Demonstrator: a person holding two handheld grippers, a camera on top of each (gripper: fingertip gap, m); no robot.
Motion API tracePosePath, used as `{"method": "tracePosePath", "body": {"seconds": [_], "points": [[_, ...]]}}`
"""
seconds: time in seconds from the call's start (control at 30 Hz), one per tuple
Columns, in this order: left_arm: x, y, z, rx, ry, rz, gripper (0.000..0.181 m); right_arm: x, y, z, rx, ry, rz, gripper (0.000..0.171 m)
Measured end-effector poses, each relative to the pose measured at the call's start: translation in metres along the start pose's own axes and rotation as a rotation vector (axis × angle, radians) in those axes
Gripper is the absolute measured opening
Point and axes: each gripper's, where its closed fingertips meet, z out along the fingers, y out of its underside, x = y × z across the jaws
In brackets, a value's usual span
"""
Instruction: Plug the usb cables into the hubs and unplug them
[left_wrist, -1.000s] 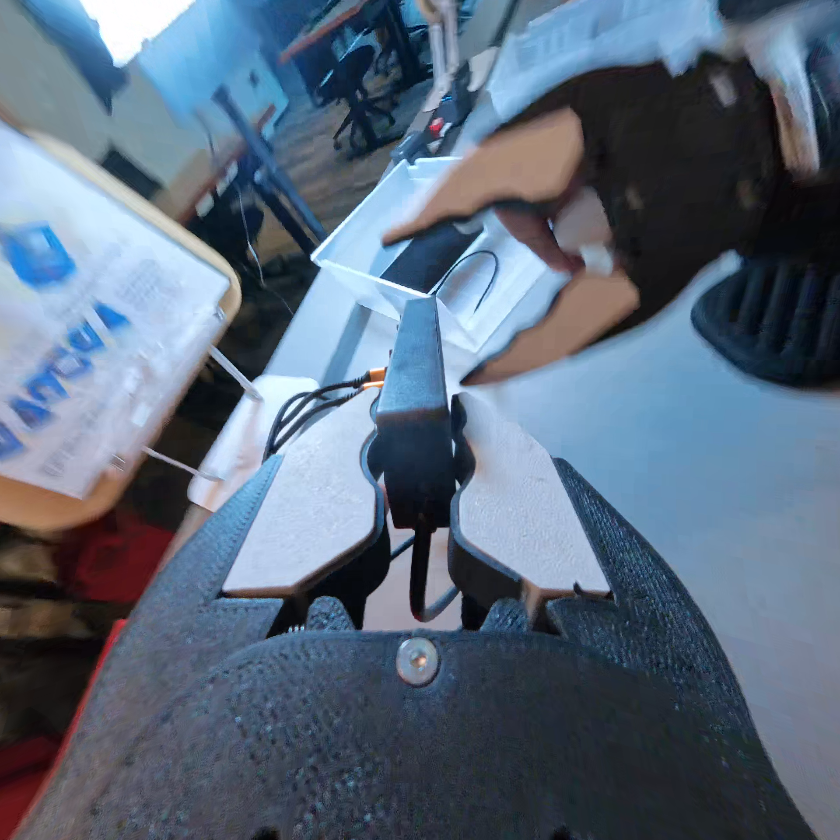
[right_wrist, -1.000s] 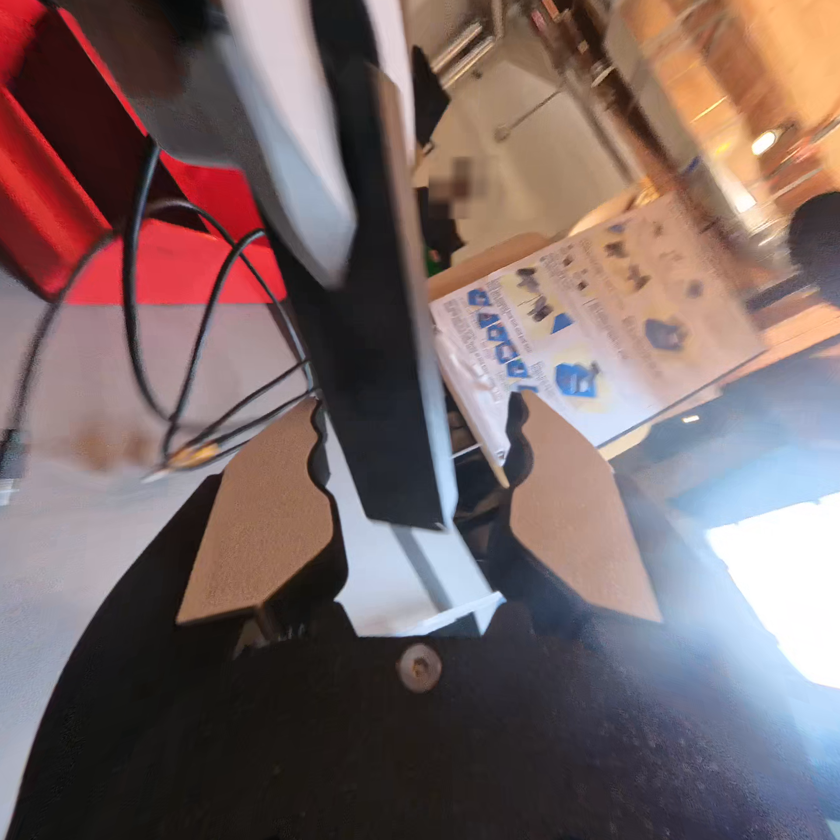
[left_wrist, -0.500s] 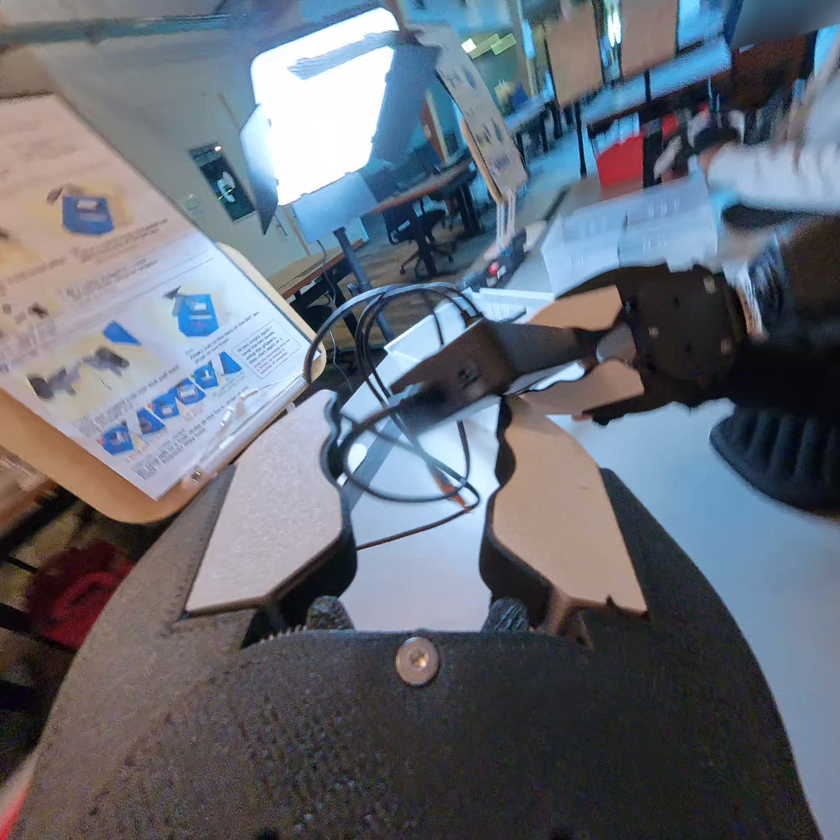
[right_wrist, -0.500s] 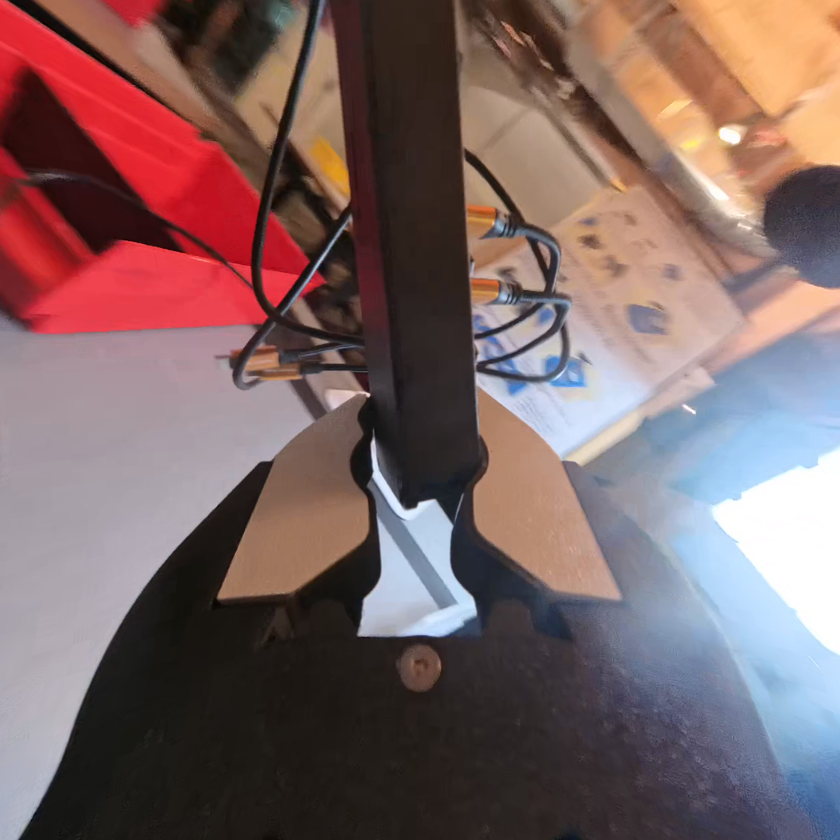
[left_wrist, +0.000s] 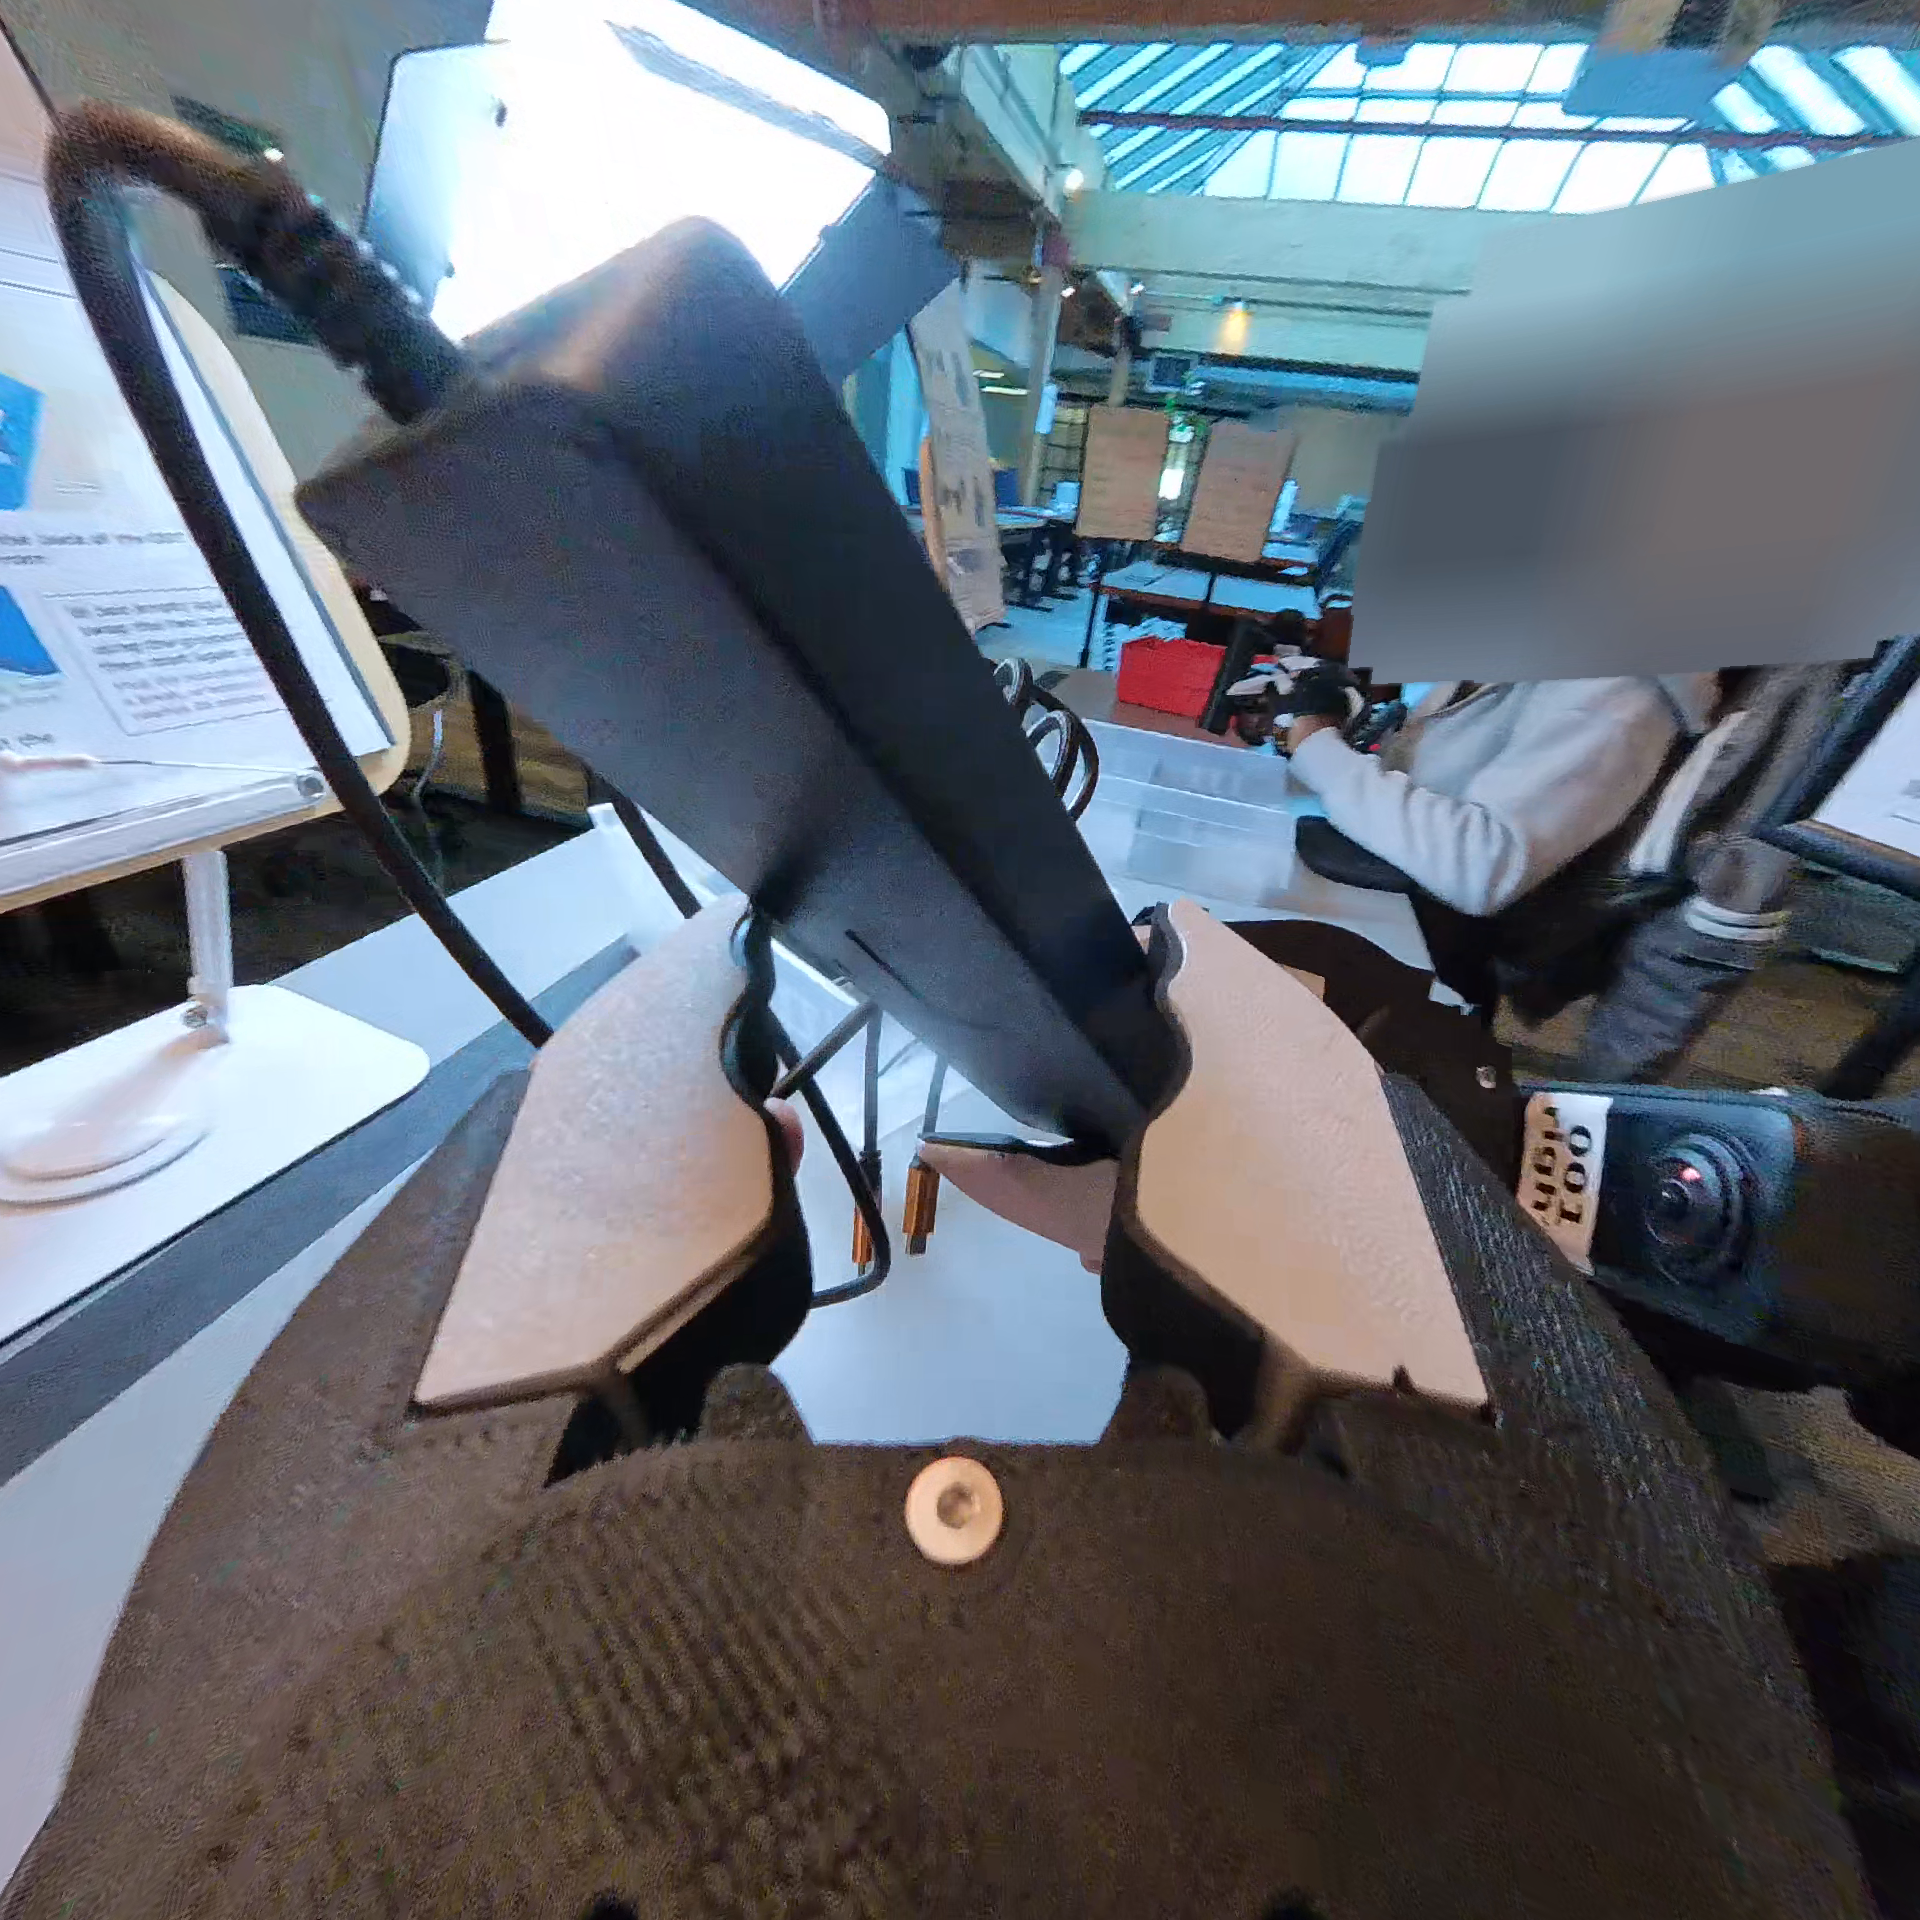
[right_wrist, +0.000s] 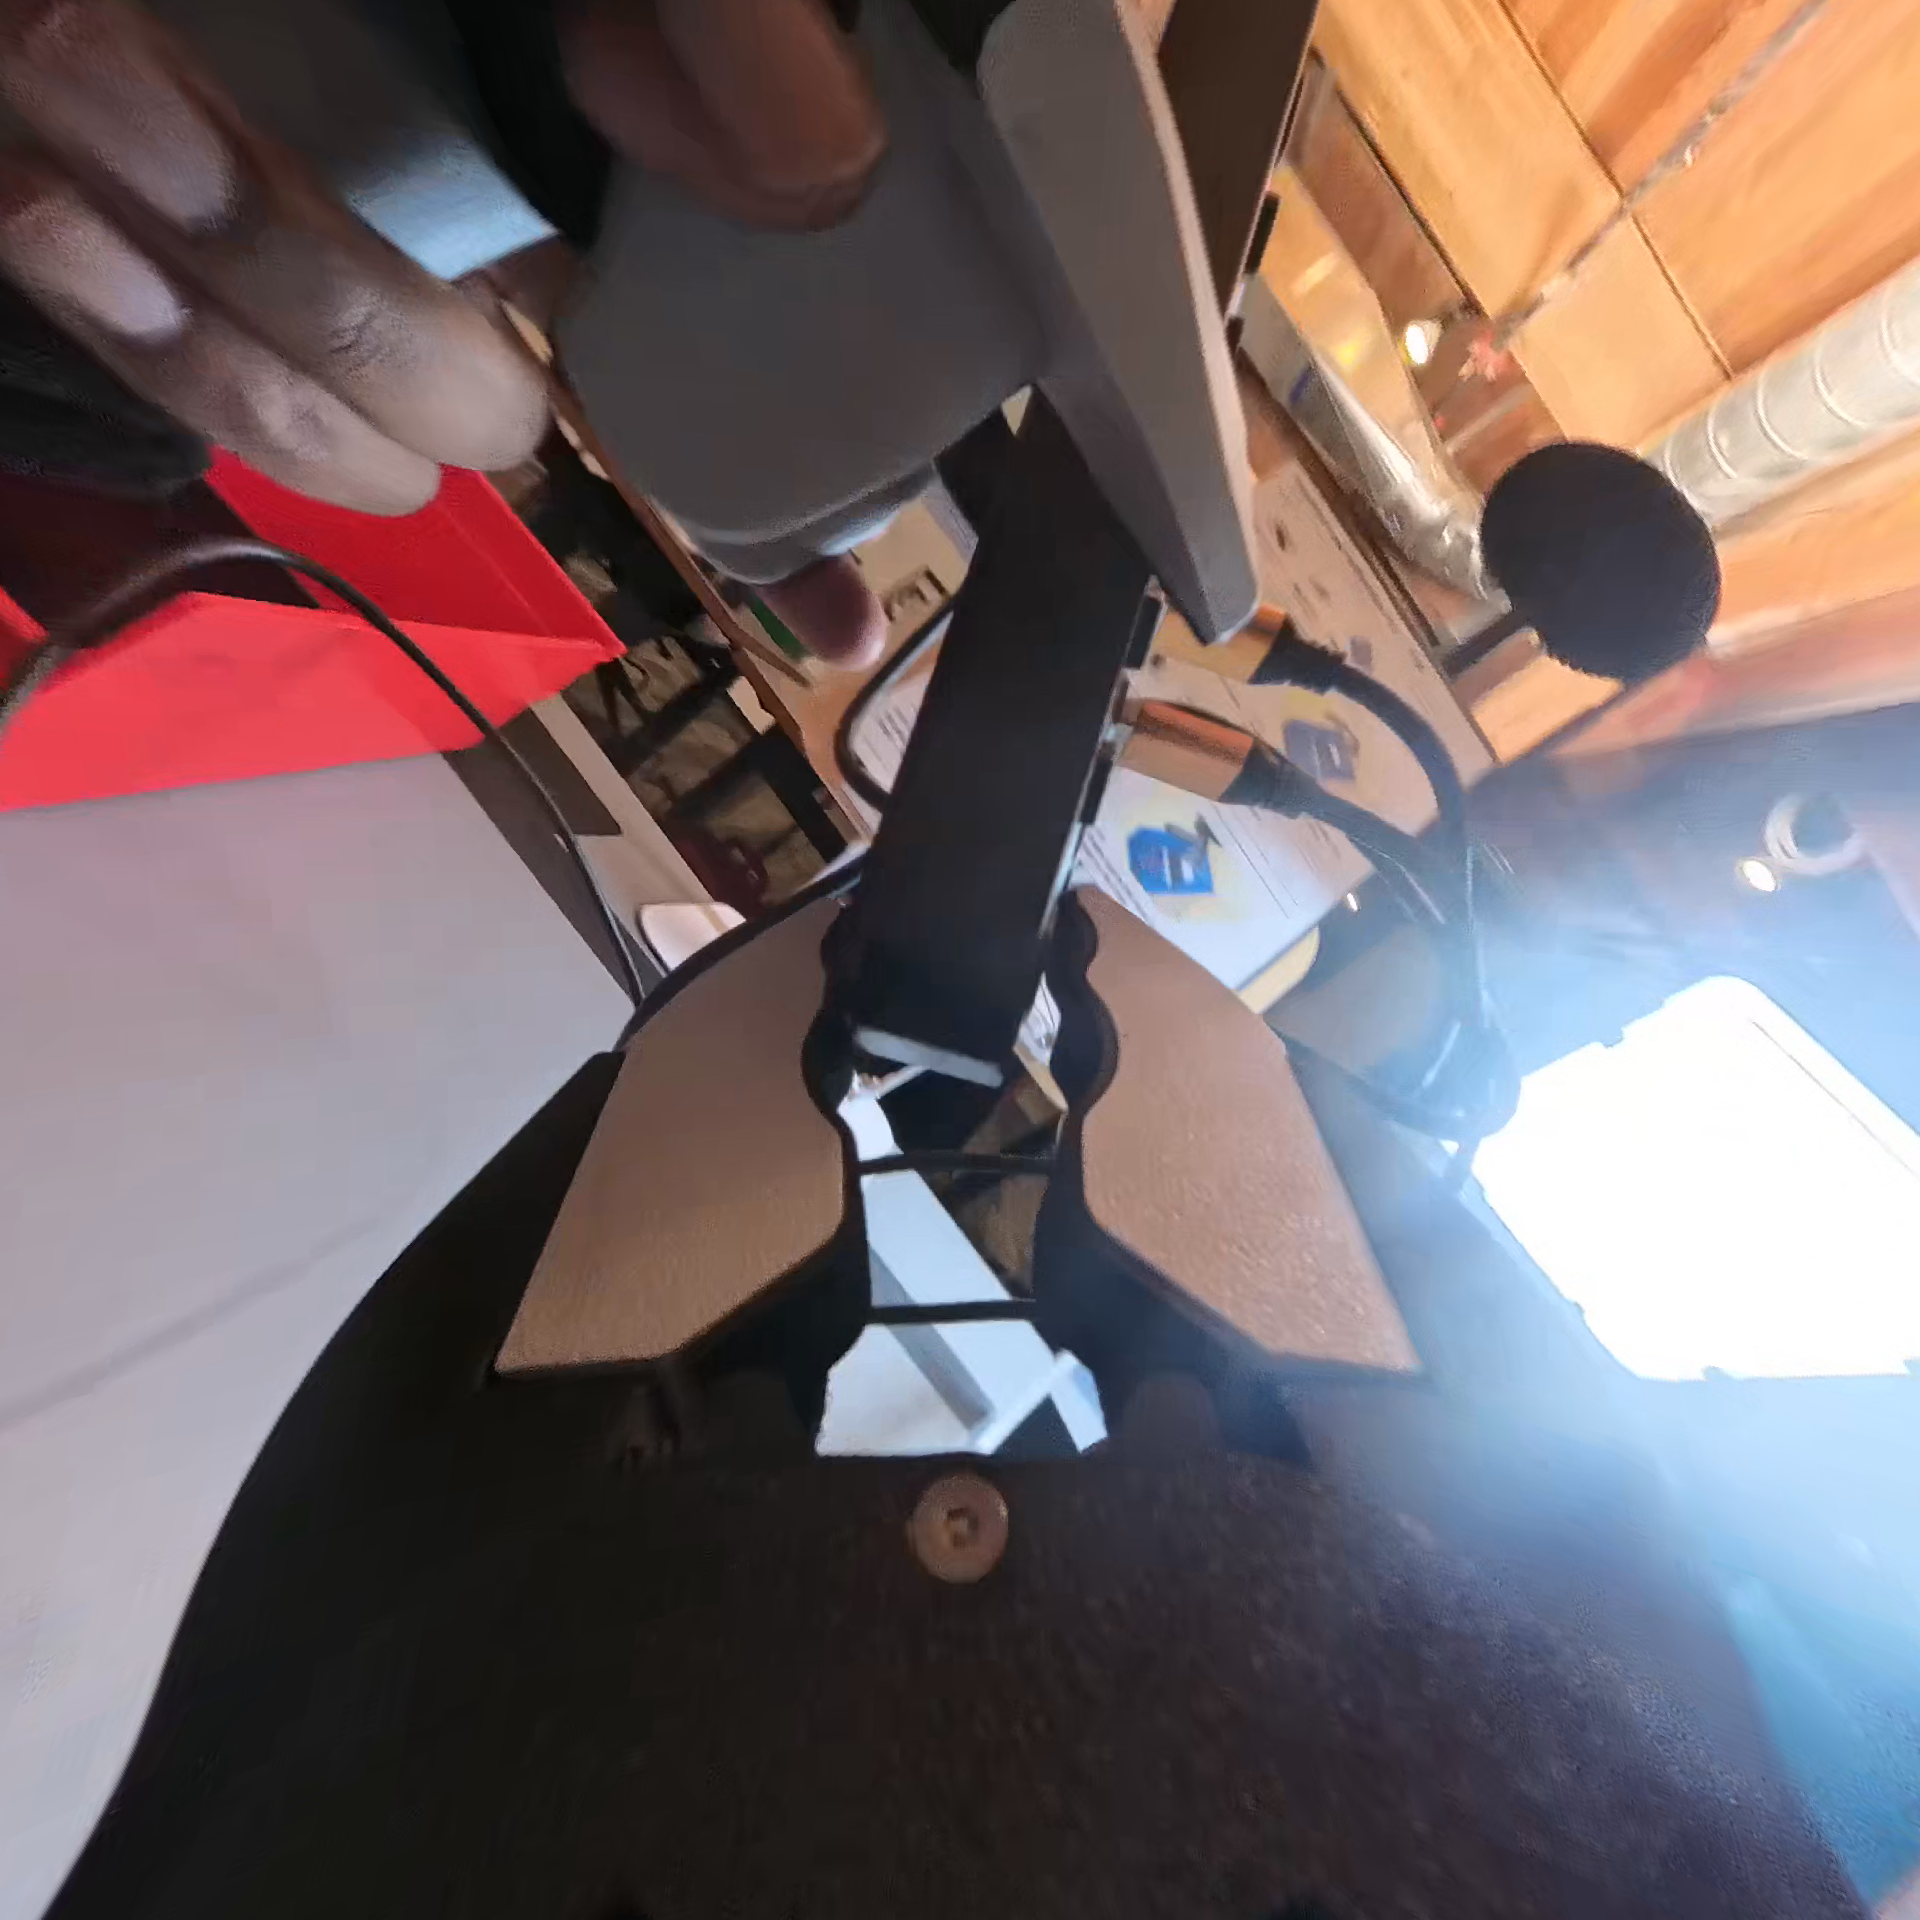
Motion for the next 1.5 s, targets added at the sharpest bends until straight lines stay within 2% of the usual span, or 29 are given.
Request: {"method": "tracePosePath", "body": {"seconds": [0.17,0.23,0.27,0.33,0.37,0.5,0.57,0.63,0.73,0.83,0.9,0.97,1.07,1.2,1.27,1.43,1.5], "points": [[0.010,-0.011,-0.013,0.106,0.224,-0.184,0.061,0.006,-0.011,-0.006,0.081,0.070,-0.057,0.032],[0.017,-0.017,-0.012,0.179,0.279,-0.206,0.076,0.007,-0.017,-0.010,0.150,0.075,-0.061,0.029],[0.017,-0.015,-0.011,0.183,0.281,-0.199,0.077,0.007,-0.020,-0.012,0.176,0.075,-0.046,0.029],[0.022,-0.013,-0.015,0.204,0.347,-0.189,0.062,0.009,-0.023,-0.015,0.199,0.064,-0.009,0.027],[0.025,-0.014,-0.018,0.202,0.383,-0.201,0.060,0.009,-0.024,-0.016,0.210,0.054,0.007,0.027],[0.028,-0.014,-0.015,0.202,0.335,-0.138,0.060,0.003,-0.022,-0.016,0.236,0.022,-0.015,0.029],[0.027,-0.010,-0.010,0.167,0.279,-0.063,0.059,-0.005,-0.014,-0.012,0.216,-0.021,-0.029,0.030],[0.026,-0.004,-0.008,0.097,0.224,0.051,0.060,-0.026,-0.008,-0.009,0.184,-0.167,-0.039,0.038],[0.017,0.003,-0.017,-0.018,0.161,0.227,0.057,-0.050,-0.004,-0.017,0.141,-0.456,0.056,0.037],[0.005,0.011,-0.038,-0.128,0.141,0.359,0.056,-0.038,-0.018,-0.034,0.152,-0.648,0.238,0.034],[0.001,0.018,-0.046,-0.173,0.149,0.385,0.056,-0.013,-0.032,-0.037,0.182,-0.629,0.320,0.031],[0.005,0.031,-0.046,-0.237,0.181,0.417,0.056,-0.003,-0.034,-0.036,0.157,-0.613,0.307,0.028],[0.026,0.057,-0.033,-0.352,0.252,0.500,0.056,-0.026,-0.017,-0.033,0.054,-0.684,0.233,0.029],[0.050,0.091,-0.017,-0.492,0.320,0.608,0.056,-0.062,-0.002,-0.038,0.029,-0.816,0.205,0.026],[0.054,0.097,-0.012,-0.510,0.320,0.657,0.055,-0.065,-0.004,-0.041,0.063,-0.820,0.199,0.015],[0.051,0.092,-0.008,-0.475,0.269,0.669,0.056,-0.054,-0.004,-0.041,0.070,-0.789,0.225,0.015],[0.040,0.099,-0.003,-0.533,0.185,0.712,0.071,-0.049,-0.007,-0.040,0.081,-0.768,0.236,0.015]]}}
